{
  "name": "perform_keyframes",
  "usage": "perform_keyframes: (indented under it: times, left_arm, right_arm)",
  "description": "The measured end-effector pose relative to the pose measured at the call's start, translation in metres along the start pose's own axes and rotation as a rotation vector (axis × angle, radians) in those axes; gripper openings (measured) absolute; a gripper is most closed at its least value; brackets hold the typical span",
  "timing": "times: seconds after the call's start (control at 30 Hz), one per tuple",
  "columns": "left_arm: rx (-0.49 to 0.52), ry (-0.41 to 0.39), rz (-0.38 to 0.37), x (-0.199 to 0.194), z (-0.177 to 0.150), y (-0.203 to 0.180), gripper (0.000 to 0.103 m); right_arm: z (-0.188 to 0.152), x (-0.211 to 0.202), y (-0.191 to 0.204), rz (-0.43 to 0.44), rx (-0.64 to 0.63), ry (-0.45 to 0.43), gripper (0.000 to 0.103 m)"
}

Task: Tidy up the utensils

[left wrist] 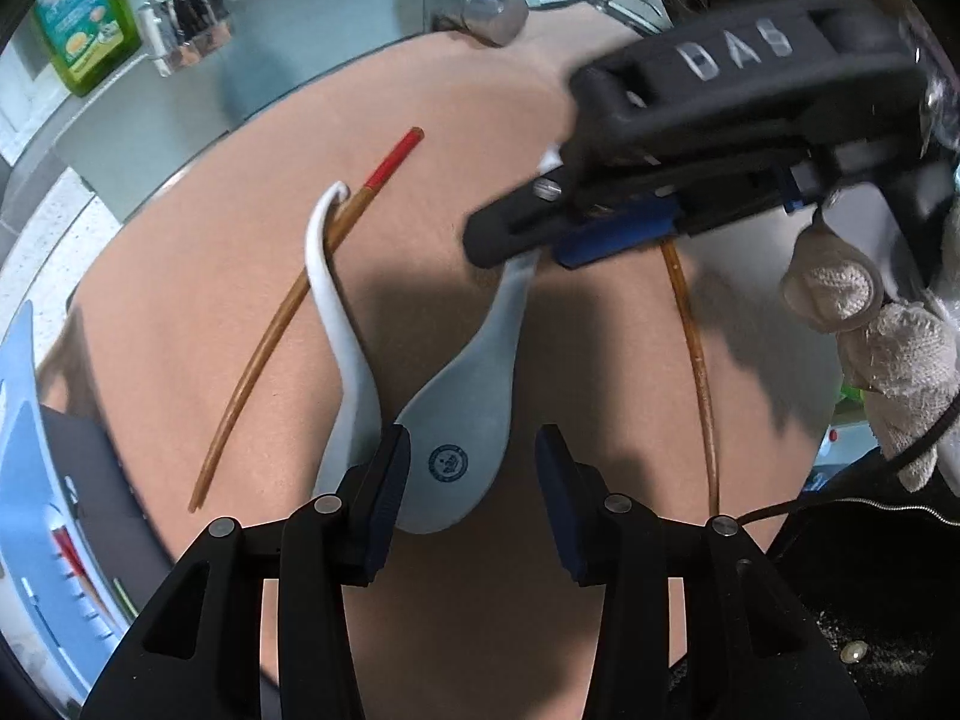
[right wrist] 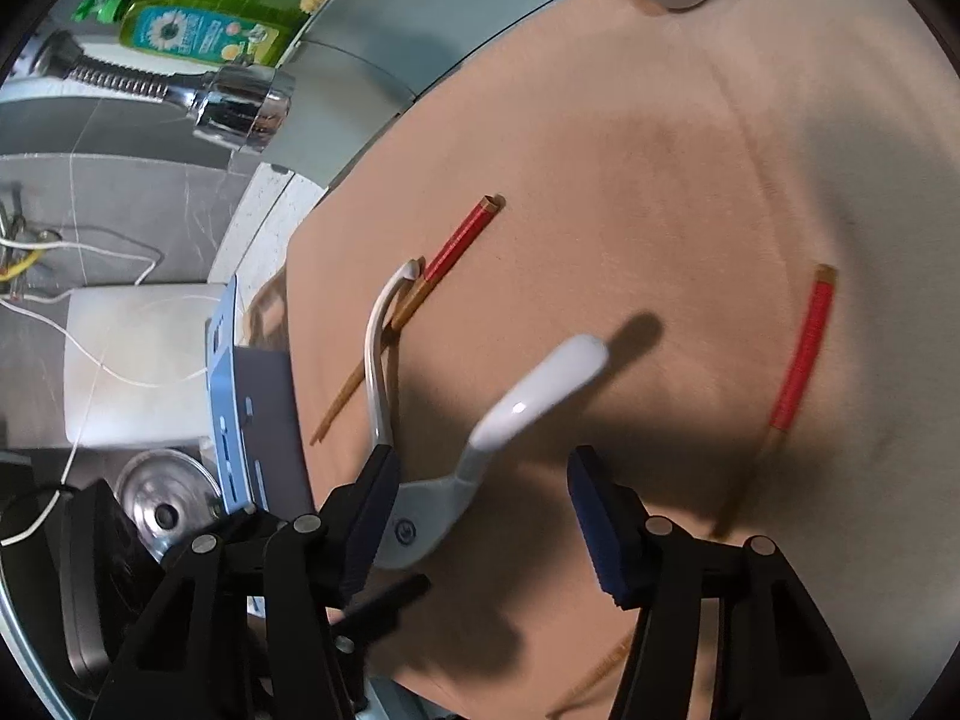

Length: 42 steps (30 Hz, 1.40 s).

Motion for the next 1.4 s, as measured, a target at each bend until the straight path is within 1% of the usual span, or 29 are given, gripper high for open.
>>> perform_keyframes:
  times: [0.03,0.1,0.13,0.2,0.3,0.4,0.47,0.53,0.63,0.7,0.77,0.83,0.87,1.1,1.13,1.27,1.4]
  left_arm:
    - [0.012,0.006,0.003,0.002,0.000,-0.001,0.042]
    - [0.034,0.015,0.020,0.006,0.001,-0.001,0.042]
    - [0.036,0.017,0.021,0.007,0.002,-0.001,0.042]
    - [0.026,0.017,0.009,0.009,0.005,0.002,0.042]
    - [0.018,0.011,0.010,0.008,0.007,0.008,0.042]
    - [0.023,0.003,0.006,0.008,0.006,0.009,0.042]
    - [0.032,-0.009,0.012,0.006,0.003,0.010,0.035]
    - [0.034,-0.022,0.014,0.003,-0.001,0.012,0.024]
    - [0.022,-0.031,-0.003,0.001,-0.004,0.010,0.021]
    - [0.039,-0.040,0.013,0.000,-0.005,0.007,0.019]
    - [0.049,-0.043,0.018,-0.002,-0.008,0.002,0.016]
    - [0.037,-0.055,-0.008,-0.006,-0.009,-0.004,0.014]
    - [0.031,-0.068,-0.018,-0.010,-0.009,-0.007,0.014]
    - [0.006,-0.136,-0.006,-0.042,-0.008,-0.004,0.014]
    - [0.002,-0.144,-0.004,-0.044,-0.010,-0.010,0.014]
    - [-0.038,-0.180,-0.008,-0.063,-0.017,-0.003,0.014]
    - [-0.069,-0.206,0.011,-0.078,-0.029,0.007,0.014]
  right_arm:
    - [0.003,0.001,0.002,-0.004,-0.004,-0.003,0.052]
    - [0.005,0.004,0.007,-0.013,-0.019,-0.008,0.044]
    - [0.007,0.006,0.010,-0.023,-0.029,-0.010,0.042]
    - [0.009,0.007,0.012,-0.036,-0.037,-0.017,0.036]
    - [0.012,0.011,0.012,-0.045,-0.042,-0.017,0.029]
    - [0.014,0.013,0.013,-0.054,-0.048,-0.018,0.024]
    - [0.015,0.014,0.012,-0.055,-0.050,-0.020,0.023]
    - [0.016,0.014,0.011,-0.059,-0.051,-0.022,0.022]
    - [0.016,0.017,0.013,-0.059,-0.057,-0.021,0.016]
    - [0.016,0.017,0.017,-0.051,-0.057,-0.018,0.009]
    - [0.015,0.017,0.021,-0.050,-0.063,-0.018,0.008]
    - [0.012,0.015,0.025,-0.042,-0.062,-0.016,0.008]
    - [0.012,0.013,0.026,-0.043,-0.061,-0.017,0.008]
    - [0.008,-0.006,0.049,-0.023,-0.094,-0.035,0.008]
    - [0.008,-0.008,0.054,-0.018,-0.104,-0.039,0.008]
    - [0.005,-0.012,0.072,-0.010,-0.135,-0.037,0.008]
    - [0.002,-0.010,0.096,0.004,-0.175,-0.022,0.008]
Point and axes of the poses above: each gripper's, at about its wrist camera, not at the fingertips, and x roughly the way its jaws point, y to its left, z to its top, the point moved 8 cm from there along x, roughly the way its jaws point
